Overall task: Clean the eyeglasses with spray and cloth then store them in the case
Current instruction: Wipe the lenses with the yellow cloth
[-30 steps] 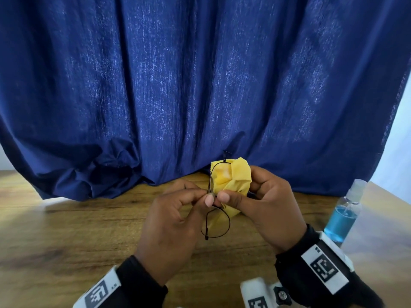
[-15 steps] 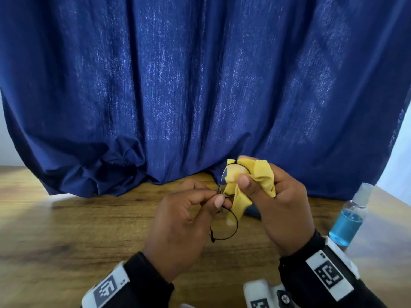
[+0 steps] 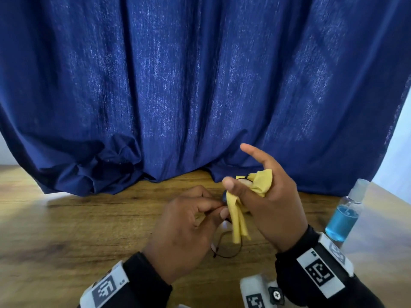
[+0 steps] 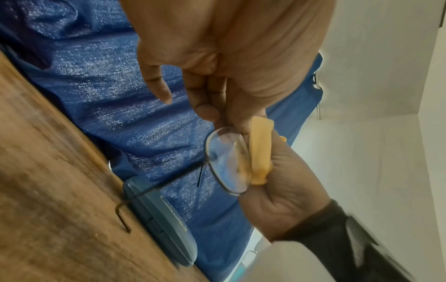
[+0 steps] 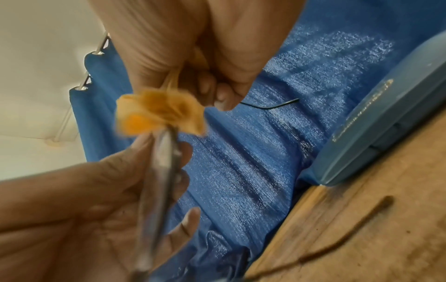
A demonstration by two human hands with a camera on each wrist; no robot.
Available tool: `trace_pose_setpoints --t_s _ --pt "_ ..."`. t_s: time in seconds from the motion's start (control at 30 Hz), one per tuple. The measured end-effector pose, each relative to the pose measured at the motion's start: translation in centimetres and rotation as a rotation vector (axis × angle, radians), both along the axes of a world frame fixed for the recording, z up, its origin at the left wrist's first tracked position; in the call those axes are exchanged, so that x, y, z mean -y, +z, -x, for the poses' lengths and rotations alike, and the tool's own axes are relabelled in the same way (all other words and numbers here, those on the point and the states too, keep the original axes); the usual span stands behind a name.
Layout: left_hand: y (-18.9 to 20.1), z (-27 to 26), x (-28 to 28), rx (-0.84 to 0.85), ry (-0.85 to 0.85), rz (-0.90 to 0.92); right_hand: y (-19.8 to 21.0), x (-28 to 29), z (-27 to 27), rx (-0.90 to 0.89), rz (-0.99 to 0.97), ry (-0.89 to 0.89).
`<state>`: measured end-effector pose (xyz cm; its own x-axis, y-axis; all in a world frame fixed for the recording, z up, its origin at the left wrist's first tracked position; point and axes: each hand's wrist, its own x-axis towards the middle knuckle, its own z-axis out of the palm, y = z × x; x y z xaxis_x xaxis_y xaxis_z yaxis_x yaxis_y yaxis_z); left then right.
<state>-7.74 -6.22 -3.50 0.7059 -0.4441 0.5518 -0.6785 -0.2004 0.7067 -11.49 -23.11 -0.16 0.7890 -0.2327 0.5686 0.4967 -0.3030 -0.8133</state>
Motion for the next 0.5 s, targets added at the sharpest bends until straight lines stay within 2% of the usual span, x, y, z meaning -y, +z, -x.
trace_pose_setpoints --t_s 0.13,0.23,0.5 --pt "0.1 0.1 0.1 -0.06 -0.017 0.017 -0.4 0.7 -0.5 0.025 0.074 -0.122" --pt "0.4 0.0 -0.2 -0.088 -0.015 0.031 -0.6 1.0 -0.9 0.016 0.103 -0.145" --pt "0.5 -0.3 -0.5 -0.107 0.056 0.117 -0.7 0.9 -0.9 -0.06 -0.011 0.046"
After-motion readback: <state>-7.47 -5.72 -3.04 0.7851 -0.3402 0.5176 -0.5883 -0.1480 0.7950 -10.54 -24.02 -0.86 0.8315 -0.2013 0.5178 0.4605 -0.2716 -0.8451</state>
